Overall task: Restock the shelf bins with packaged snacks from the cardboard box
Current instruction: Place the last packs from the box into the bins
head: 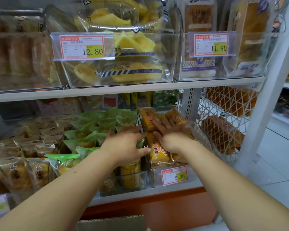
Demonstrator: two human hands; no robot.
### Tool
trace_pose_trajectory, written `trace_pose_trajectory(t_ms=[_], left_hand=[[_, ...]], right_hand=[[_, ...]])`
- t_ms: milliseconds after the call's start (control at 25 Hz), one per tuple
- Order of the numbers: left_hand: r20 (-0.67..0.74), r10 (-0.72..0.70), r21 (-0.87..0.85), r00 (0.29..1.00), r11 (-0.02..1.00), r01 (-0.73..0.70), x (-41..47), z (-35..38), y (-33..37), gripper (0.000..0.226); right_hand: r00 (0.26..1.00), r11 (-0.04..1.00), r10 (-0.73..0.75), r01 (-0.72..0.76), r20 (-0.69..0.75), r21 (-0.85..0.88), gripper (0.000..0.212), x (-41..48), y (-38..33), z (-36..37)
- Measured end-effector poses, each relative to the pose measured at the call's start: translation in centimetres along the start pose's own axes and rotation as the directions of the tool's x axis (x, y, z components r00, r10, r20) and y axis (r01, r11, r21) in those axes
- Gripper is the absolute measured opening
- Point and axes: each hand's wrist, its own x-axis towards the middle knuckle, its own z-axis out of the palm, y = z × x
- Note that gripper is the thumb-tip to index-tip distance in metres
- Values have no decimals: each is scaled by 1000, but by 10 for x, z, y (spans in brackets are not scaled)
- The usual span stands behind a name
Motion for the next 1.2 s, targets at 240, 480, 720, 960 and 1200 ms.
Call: trace_pose_trajectory(t_ms=[240,480,720,960,1200], left_hand=[[3,1,6,1000,1000,-1,0,0,1,68],[-10,4,3,1000,1000,-4,2,4,-2,68],[-9,9,-7,1000,1000,-9,4,5,-4,69],[9,-3,-2,1000,1000,3,3,3,-1,69],[7,-11,-16,1000,1000,11,2,4,-1,69]], right_hand=[[998,987,58,-57,-1,150,60,-21,4,-19],[995,993,99,-99,5,62,74,-37,3,2],[999,997,11,-9,32,-72,61,-69,-13,-1],[999,999,33,-34,31,41,51,-80,13,-10],[994,997,79,-80,71,21,53,-86,26,-2]])
